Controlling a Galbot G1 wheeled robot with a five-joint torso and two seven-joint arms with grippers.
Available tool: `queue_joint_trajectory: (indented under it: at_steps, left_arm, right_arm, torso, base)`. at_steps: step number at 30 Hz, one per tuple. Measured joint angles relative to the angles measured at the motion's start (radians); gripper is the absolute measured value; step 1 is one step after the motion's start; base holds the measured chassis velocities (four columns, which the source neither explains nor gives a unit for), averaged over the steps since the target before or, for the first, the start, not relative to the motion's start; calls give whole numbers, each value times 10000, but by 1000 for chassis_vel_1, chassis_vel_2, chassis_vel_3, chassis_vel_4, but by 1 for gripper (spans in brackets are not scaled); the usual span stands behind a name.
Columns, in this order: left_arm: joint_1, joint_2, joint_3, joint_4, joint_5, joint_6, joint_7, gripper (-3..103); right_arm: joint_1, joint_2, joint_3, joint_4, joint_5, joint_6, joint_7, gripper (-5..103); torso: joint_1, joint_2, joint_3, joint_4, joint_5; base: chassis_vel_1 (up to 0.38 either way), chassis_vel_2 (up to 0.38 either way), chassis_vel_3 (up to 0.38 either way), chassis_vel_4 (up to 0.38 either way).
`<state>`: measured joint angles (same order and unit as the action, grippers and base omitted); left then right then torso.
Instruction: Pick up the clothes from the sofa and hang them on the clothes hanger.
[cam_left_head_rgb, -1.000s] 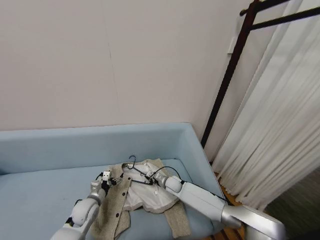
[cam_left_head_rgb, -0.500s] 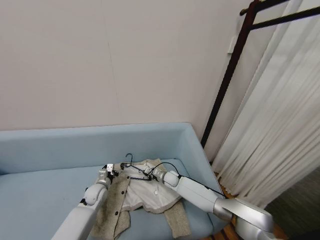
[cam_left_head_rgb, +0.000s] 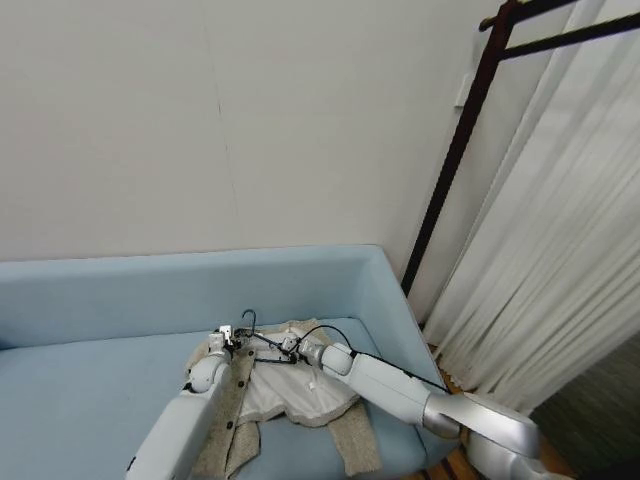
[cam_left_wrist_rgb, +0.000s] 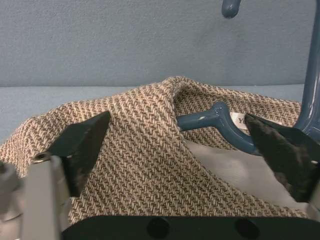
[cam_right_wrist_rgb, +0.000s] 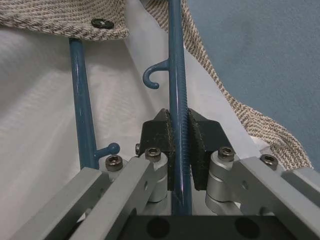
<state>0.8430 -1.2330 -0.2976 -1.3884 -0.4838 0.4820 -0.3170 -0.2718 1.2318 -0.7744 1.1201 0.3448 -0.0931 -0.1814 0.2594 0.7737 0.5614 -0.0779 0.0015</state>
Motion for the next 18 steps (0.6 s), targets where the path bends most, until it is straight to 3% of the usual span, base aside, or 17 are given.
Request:
queue_joint_trajectory:
  at_steps: [2, 4, 8, 10, 13, 14, 18]
  left_arm:
    - [2, -67, 0, 97, 141, 0, -23, 76]
    - [23, -83, 1, 91, 215, 14, -35, 76]
    - [270, -73, 2, -410, 366, 168, -224, 53]
    - [349, -37, 7, -565, 403, 177, -233, 53]
    - [494, 80, 51, -900, 688, 3, -231, 36]
    - [494, 80, 51, -900, 688, 3, -231, 36]
    - [613, 121, 74, -1279, 776, -9, -502, 57]
  right_arm:
    - [13, -44, -21, 90, 65, -4, 1, 8]
    - [14, -76, -24, 146, 108, -9, 12, 8]
    - [13, -171, -23, 268, 144, -80, 24, 8]
    - [5, -171, -9, 267, 144, -91, 50, 8]
    - [-26, -169, 108, 216, 123, -91, 119, 8]
    - [-26, -169, 108, 216, 123, -91, 119, 8]
    - [-49, -269, 237, 220, 118, -164, 140, 8]
  torso:
    - [0, 0, 0, 1, 1]
    - [0, 0, 0, 0, 1]
    - [0, 1, 0, 2, 0]
    - [0, 0, 0, 2, -1]
    - [0, 0, 0, 3, -1]
    - [0, 0, 0, 3, -1]
    - [0, 0, 1, -1, -1]
  base:
    - [0, 0, 0, 0]
    - [0, 0, 0, 0]
    - [0, 0, 0, 0]
    - [0, 0, 0, 0]
    - [0, 0, 0, 0]
    - [0, 0, 0, 0]
    - [0, 0, 0, 0]
